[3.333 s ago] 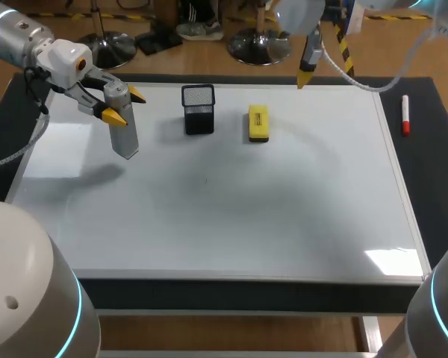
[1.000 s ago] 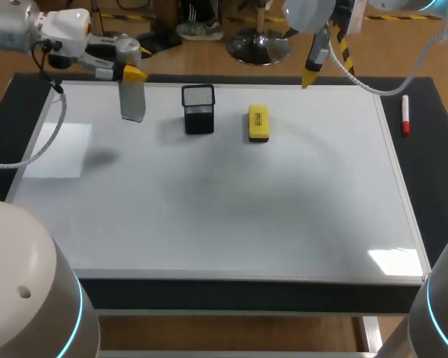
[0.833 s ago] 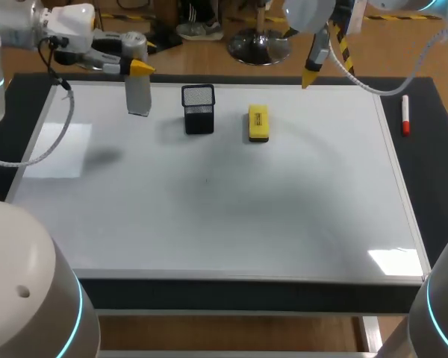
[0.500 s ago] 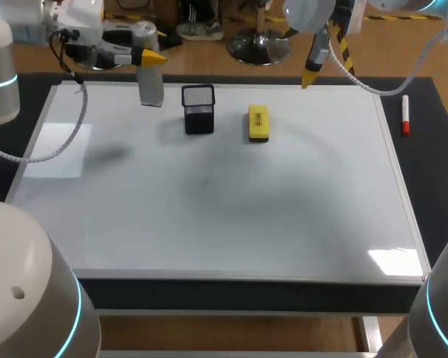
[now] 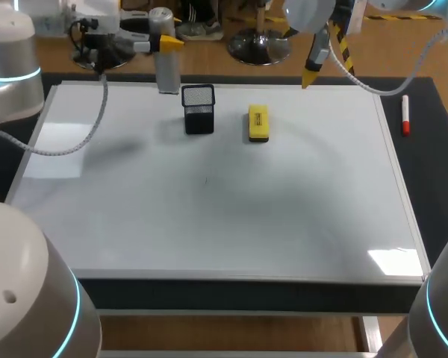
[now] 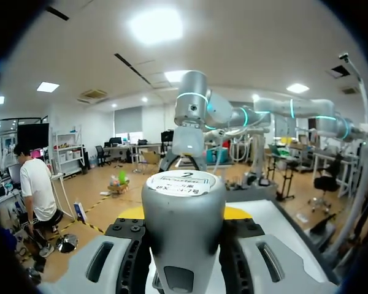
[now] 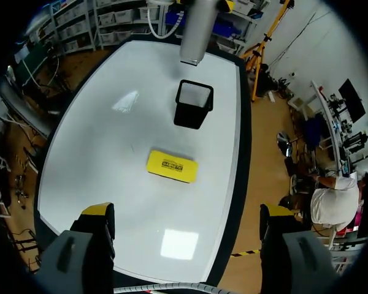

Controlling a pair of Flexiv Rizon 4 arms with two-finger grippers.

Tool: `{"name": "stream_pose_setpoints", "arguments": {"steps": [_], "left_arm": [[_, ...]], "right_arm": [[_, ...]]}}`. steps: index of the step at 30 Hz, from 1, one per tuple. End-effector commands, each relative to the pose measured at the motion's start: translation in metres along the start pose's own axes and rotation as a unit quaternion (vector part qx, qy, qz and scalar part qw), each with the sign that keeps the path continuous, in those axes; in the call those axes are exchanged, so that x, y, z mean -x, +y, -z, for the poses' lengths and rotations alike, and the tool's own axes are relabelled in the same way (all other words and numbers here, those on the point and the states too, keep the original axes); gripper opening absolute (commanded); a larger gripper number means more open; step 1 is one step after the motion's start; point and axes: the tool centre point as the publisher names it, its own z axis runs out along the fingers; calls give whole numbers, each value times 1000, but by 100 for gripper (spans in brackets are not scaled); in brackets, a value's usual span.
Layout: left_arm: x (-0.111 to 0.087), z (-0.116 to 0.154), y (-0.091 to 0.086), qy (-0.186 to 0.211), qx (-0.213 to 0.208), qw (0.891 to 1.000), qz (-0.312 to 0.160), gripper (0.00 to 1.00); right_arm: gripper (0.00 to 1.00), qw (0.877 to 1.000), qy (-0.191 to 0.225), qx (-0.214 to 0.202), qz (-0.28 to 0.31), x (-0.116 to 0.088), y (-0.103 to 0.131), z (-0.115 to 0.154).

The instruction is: Pick up the inspection probe, press it on each red-marked spot on the whiteboard one by one, put down the probe, pick up the eraser, and wipe off all the red marks.

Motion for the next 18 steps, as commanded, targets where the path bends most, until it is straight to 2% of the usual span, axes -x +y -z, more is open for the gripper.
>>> {"name": "stream_pose_setpoints", "arguments": {"steps": [1, 18], "left_arm": [[1, -11, -2, -8, -6, 1000, 6, 0], [7, -40, 12, -37, -20, 999, 18, 0]], "right_arm": [[100, 1000, 2, -2, 0, 1, 0, 1], [100, 1000, 2, -2, 0, 1, 0, 1]]}}
